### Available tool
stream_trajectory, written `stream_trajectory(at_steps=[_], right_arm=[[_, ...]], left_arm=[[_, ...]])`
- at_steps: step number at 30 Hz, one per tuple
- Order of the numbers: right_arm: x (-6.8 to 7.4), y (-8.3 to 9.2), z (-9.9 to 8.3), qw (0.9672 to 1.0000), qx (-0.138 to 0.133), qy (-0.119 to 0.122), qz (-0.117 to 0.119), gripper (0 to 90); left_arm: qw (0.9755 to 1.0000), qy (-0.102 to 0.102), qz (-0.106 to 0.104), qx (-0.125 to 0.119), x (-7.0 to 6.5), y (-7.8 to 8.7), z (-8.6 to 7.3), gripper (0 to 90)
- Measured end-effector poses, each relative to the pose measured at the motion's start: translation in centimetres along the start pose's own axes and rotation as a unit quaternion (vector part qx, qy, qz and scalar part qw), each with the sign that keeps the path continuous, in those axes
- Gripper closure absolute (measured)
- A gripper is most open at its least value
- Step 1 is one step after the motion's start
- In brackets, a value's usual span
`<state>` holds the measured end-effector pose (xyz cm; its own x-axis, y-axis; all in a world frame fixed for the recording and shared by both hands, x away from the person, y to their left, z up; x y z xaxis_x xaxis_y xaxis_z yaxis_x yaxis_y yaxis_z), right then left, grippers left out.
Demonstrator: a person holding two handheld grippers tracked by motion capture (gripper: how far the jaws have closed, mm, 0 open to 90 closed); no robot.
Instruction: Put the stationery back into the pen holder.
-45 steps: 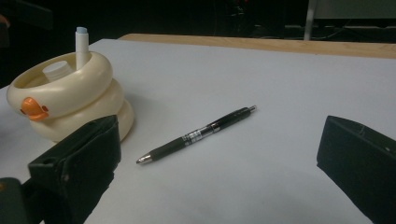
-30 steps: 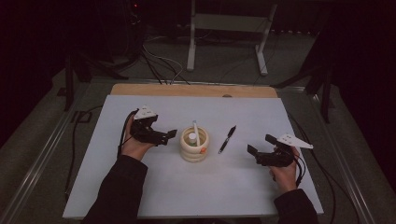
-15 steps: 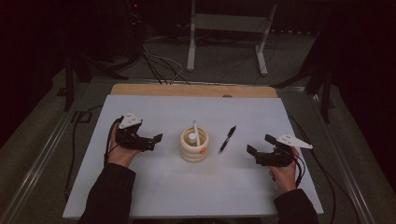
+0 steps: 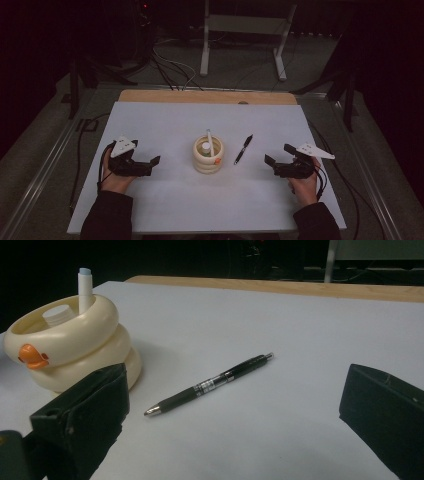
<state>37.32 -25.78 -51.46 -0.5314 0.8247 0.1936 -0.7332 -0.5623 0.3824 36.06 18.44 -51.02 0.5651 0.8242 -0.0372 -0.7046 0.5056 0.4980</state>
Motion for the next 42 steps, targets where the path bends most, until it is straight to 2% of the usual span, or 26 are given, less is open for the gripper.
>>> stream_trajectory(at_steps=[7,12,18,24,27,36,42], right_arm=[[0.0,-0.1,0.0,1.0,0.001,0.002,-0.001,0.0],[0.0,0.1,0.0,1.0,0.001,0.001,-0.002,0.0],[0.1,0.1,0.0,1.0,0.004,0.001,0.002,0.0],[0.2,0.2,0.2,0.9999,0.008,0.011,-0.003,0.0],[0.3,0.2,0.5,0.9997,0.014,0.02,-0.008,0.0],[1.0,-0.8,1.4,0.9986,0.045,0.005,-0.026,0.0],[1.6,-2.2,1.8,0.9972,0.064,-0.001,-0.04,0.0]], left_arm=[[0.9999,0.004,0.009,-0.009,0.1,1.0,-1.2,0.1],[0.9999,0.003,0.006,-0.013,-0.1,1.6,-1.8,0.1],[0.9997,0.002,0.014,-0.019,0.1,1.8,-1.7,0.1],[0.9997,0.002,0.017,-0.017,0.2,1.7,-1.9,0.1],[0.9996,0.004,0.019,-0.019,0.3,1.8,-2.0,0.1],[0.9998,0.0,0.018,-0.012,0.1,1.6,-2.2,0.1],[0.9999,-0.002,0.016,-0.006,-0.1,1.4,-2.3,0.1]])
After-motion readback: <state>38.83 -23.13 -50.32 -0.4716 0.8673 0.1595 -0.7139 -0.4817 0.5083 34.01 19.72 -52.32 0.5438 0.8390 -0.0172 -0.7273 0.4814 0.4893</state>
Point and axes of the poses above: each handheld gripper's, and its own axes: y roughly backward along the jaws, z roughly out of its top, x roughly to its left, the point moved 8 cm from there along -y, roughly forward along the jaws
